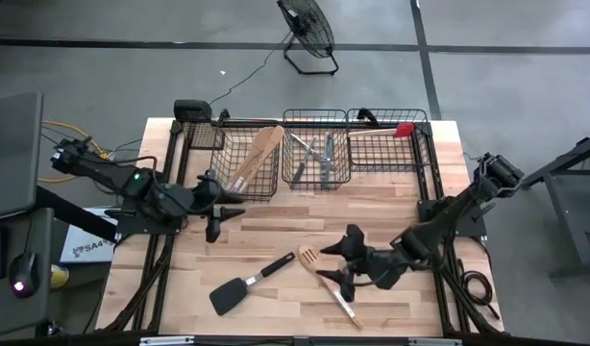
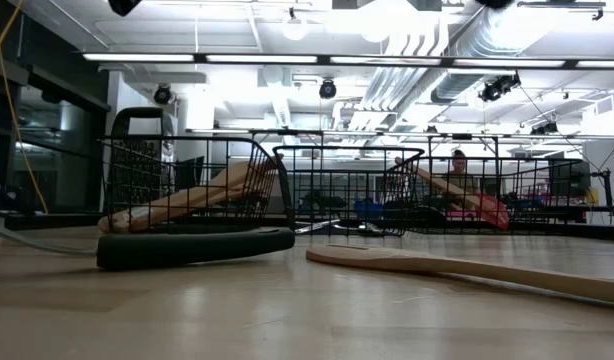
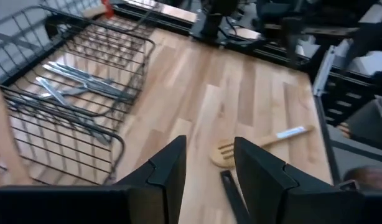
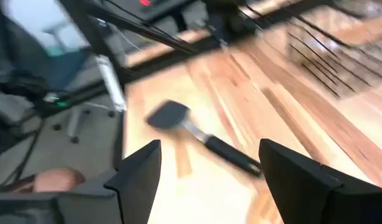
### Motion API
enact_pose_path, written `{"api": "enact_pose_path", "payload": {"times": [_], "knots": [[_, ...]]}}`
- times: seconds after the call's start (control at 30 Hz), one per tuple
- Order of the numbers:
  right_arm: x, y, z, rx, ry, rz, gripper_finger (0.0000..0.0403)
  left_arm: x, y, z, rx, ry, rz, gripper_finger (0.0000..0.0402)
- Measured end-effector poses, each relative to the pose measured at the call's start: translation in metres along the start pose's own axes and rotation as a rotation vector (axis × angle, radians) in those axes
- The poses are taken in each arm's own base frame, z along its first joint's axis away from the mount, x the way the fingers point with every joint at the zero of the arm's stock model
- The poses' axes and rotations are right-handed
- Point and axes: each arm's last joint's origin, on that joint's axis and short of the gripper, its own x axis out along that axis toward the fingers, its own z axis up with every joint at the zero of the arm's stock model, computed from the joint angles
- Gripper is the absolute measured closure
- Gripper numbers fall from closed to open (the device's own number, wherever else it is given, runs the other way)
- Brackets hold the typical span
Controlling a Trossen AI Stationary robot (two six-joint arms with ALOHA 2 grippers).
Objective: Pick & Place Kitchen Items
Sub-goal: Put the black spatula into the right wire basket
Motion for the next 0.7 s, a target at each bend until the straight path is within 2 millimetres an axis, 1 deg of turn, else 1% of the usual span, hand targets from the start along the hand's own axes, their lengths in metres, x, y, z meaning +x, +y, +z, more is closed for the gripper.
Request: {"api": "enact_pose_path", "payload": {"times": [0.23,0.33,0.47,0.7], "knots": [[0.006,-0.025,-0.008,0.152,0.121,-0.179,0.0141,0.009,-0.012,-0.014,-0.044,0.089,0.002,0.027],[0.006,-0.033,-0.012,0.158,0.177,-0.233,0.0141,0.017,-0.019,-0.022,-0.046,0.157,-0.004,0.027],[0.003,-0.037,-0.017,0.105,0.238,-0.26,0.0141,0.026,-0.028,-0.031,-0.026,0.231,-0.032,0.027],[-0.002,-0.036,-0.026,0.063,0.279,-0.265,0.0141,0.052,-0.041,-0.051,-0.004,0.387,-0.052,0.027]]}}
